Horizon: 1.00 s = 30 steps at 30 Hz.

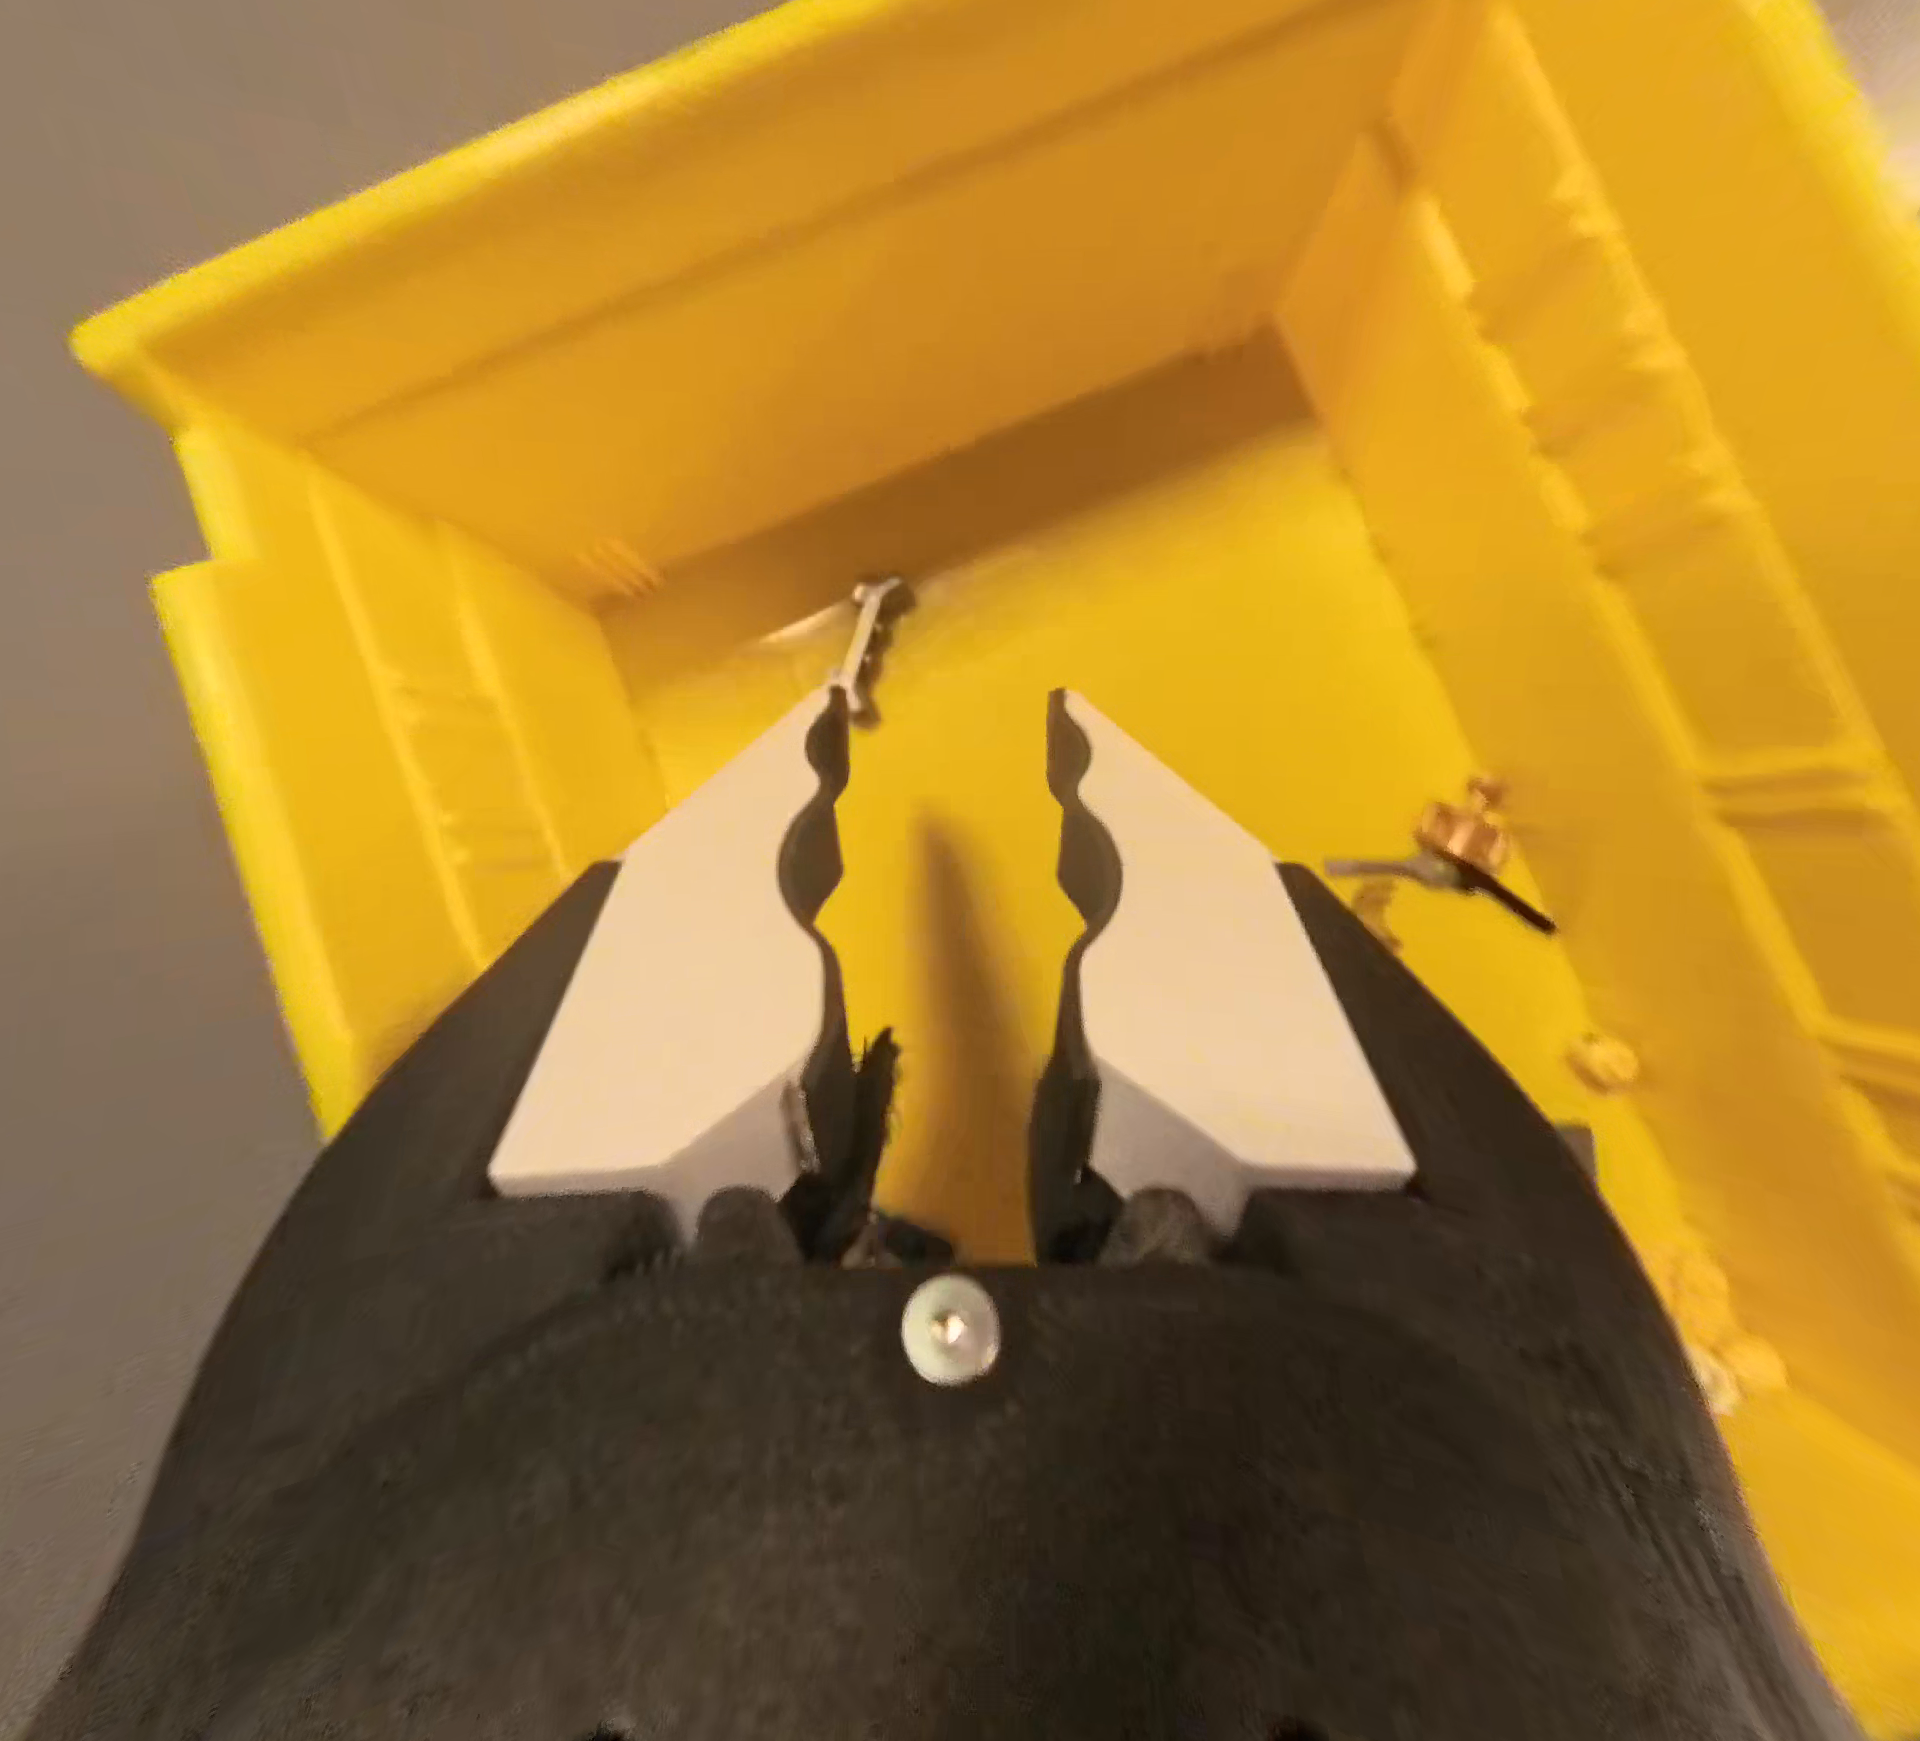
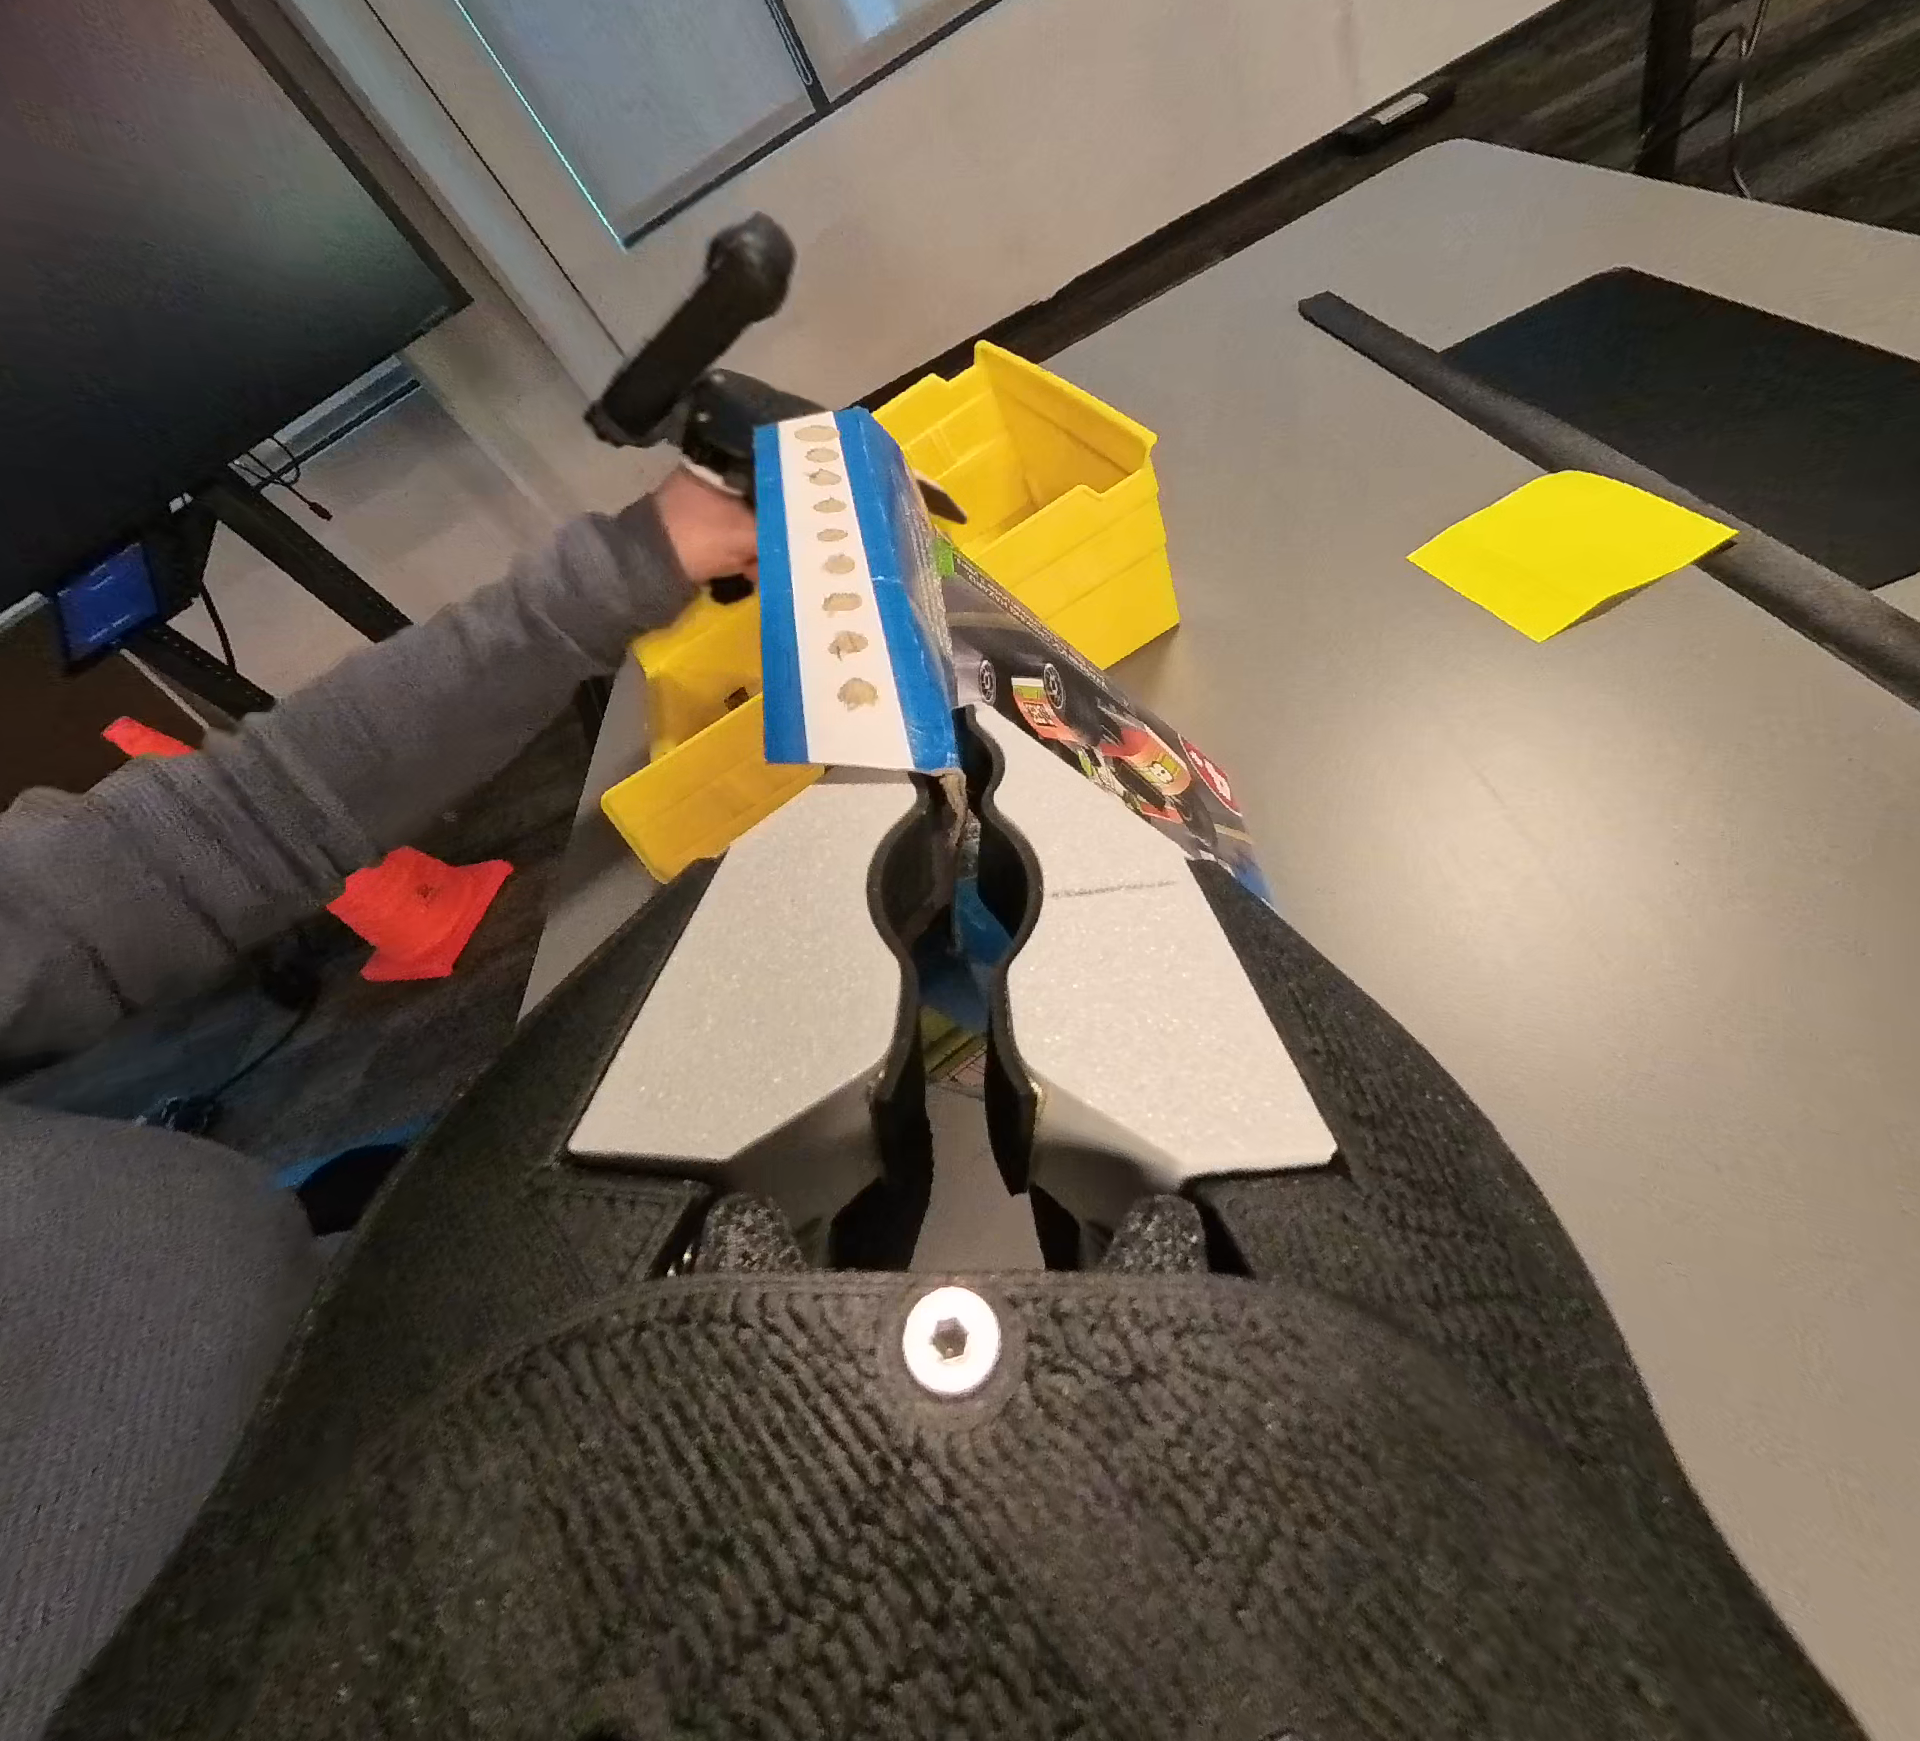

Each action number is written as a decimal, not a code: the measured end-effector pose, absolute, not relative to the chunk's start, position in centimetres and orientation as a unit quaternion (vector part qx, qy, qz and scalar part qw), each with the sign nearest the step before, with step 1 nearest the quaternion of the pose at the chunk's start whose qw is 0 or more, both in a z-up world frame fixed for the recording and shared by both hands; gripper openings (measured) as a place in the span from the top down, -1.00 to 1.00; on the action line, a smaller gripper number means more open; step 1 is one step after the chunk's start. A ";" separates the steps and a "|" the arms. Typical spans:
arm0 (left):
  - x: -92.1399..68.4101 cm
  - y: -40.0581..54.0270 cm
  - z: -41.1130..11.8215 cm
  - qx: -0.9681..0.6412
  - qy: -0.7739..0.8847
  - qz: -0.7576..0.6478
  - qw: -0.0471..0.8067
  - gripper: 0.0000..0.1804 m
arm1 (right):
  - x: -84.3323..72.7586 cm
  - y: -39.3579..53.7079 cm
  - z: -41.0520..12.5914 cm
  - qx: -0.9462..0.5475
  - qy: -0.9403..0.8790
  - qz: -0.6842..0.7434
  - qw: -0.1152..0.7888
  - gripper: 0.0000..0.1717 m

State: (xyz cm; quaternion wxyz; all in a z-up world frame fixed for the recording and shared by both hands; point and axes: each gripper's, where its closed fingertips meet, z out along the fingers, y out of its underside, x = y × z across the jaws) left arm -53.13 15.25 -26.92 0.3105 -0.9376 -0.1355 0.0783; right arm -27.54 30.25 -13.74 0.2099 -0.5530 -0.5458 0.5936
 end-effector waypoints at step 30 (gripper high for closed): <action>-34.2 15.8 -7.2 -0.747 0.005 0.083 0.660 0.97 | -27.7 30.6 -13.7 -0.557 -0.540 0.593 0.216 1.00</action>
